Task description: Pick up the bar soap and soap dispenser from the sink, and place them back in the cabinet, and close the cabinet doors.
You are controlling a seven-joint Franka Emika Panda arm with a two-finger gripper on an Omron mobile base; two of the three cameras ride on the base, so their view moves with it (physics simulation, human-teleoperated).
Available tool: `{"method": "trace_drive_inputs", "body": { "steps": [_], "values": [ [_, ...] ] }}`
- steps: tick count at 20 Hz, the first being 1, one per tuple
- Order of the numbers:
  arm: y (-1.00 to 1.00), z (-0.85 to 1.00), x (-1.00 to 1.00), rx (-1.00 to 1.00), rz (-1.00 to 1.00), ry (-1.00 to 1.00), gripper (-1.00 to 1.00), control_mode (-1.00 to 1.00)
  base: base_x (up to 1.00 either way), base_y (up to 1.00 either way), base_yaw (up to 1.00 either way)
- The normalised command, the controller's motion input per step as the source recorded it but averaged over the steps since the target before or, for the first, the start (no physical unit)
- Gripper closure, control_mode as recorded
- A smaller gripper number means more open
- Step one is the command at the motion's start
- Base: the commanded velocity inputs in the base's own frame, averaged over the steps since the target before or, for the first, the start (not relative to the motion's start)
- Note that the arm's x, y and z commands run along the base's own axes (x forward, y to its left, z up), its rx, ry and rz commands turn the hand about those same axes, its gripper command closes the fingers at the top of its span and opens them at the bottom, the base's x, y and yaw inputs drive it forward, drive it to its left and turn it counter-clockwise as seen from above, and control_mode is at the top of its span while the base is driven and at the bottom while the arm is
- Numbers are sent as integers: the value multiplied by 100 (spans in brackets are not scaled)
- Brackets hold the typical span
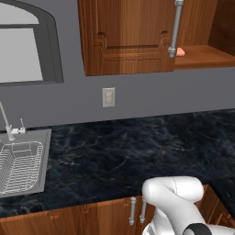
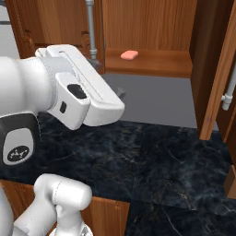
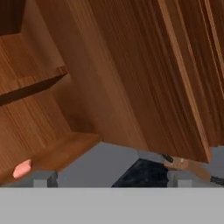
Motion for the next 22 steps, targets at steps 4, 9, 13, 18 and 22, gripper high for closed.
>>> {"method": "trace_drive_inputs", "body": {
  "steps": [4,9,13,18,22],
  "values": [
    [-28,0,-25,-2,-33,1,-100,-100,0,0,0],
    [-36,2,-26,-3,-24,0,-100,-100,0,0,0],
    [-36,2,-31,-8,-7,0,-100,-100,0,0,0],
    [-33,3,-37,-14,0,4,-100,-100,0,0,0],
    [-32,3,-30,-15,0,18,-100,-100,0,0,0]
  ]
}}
